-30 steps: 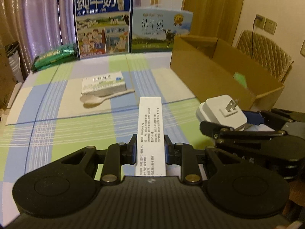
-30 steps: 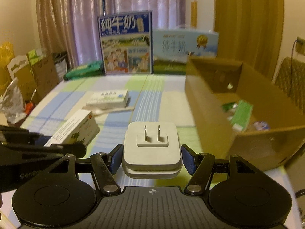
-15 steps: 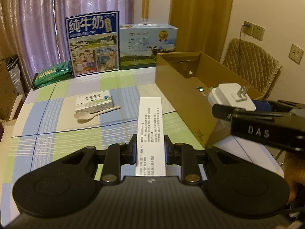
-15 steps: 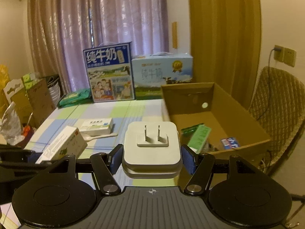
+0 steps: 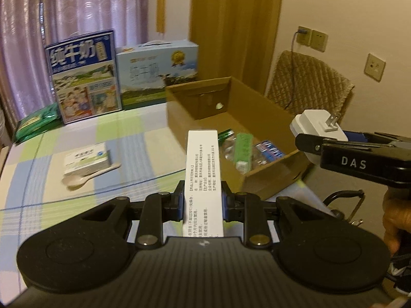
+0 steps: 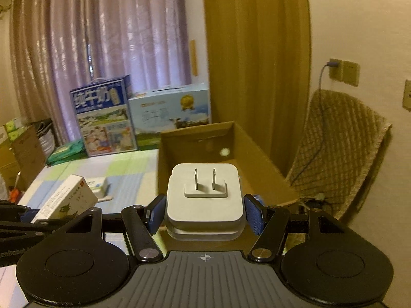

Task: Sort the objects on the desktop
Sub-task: 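Carry the long white box and white plug toward the cardboard box, then lower the long white box and plug into the box and open both tools, then withdraw both tools from the box back over the table, then move both tools toward the white tablets box and spoon, then grasp the white tablets box with the right tool while the left tool grasps the white spoon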

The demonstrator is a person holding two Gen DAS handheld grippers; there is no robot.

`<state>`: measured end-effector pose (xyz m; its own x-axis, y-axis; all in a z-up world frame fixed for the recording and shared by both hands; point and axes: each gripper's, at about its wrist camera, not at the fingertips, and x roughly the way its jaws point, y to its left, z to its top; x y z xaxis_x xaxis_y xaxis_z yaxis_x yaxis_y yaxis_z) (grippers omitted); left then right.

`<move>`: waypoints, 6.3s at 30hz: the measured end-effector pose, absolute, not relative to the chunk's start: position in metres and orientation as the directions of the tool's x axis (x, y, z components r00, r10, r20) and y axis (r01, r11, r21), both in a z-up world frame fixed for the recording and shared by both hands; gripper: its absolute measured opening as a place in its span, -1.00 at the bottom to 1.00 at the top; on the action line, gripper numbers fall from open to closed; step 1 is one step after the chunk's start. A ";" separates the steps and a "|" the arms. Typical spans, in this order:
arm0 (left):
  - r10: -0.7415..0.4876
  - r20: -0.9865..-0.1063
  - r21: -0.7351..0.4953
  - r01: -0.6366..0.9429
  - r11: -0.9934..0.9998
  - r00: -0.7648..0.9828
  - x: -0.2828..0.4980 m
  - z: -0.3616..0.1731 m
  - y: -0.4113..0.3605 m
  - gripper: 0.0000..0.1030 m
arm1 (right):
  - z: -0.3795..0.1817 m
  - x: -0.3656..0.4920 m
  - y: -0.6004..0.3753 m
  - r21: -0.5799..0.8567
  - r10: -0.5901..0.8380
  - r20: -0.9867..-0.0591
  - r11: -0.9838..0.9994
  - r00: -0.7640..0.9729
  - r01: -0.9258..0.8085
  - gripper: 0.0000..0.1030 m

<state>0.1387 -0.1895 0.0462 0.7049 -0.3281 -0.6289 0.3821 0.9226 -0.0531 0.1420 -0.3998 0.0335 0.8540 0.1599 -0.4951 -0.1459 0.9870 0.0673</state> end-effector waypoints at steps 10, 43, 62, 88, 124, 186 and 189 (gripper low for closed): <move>-0.395 -0.627 -0.099 0.434 0.895 0.671 0.176 0.048 -0.240 -0.59 | 0.036 0.177 -0.437 0.053 0.137 -0.500 0.990 0.855 -0.127 0.19; -0.383 -0.645 -0.175 0.360 0.916 0.662 0.305 0.016 -0.283 -0.52 | 0.006 0.278 -0.453 0.060 0.137 -0.579 0.990 0.804 -0.126 0.19; -0.369 -0.603 -0.168 0.340 0.925 0.707 0.274 0.033 -0.245 -0.38 | 0.007 0.282 -0.447 0.132 0.189 -0.582 0.982 0.791 -0.138 0.21; -0.323 -0.625 -0.179 0.273 0.945 0.710 0.196 0.027 -0.180 -0.03 | 0.021 0.202 -0.440 0.184 0.201 -0.589 0.977 0.783 -0.112 0.80; -0.187 -0.625 -0.172 0.101 0.980 0.758 0.116 0.016 -0.023 0.97 | 0.045 0.154 -0.306 0.098 0.348 -0.587 0.927 0.731 -0.363 0.96; -0.370 -0.743 0.199 0.713 0.672 0.557 0.340 -0.114 0.040 0.51 | -0.106 0.390 -0.048 -0.314 0.413 -0.849 0.109 0.330 -0.943 0.69; -0.379 -0.747 0.194 0.724 0.662 0.546 0.347 -0.120 0.038 0.51 | -0.118 0.399 -0.038 -0.302 0.397 -0.866 0.071 0.305 -0.951 0.67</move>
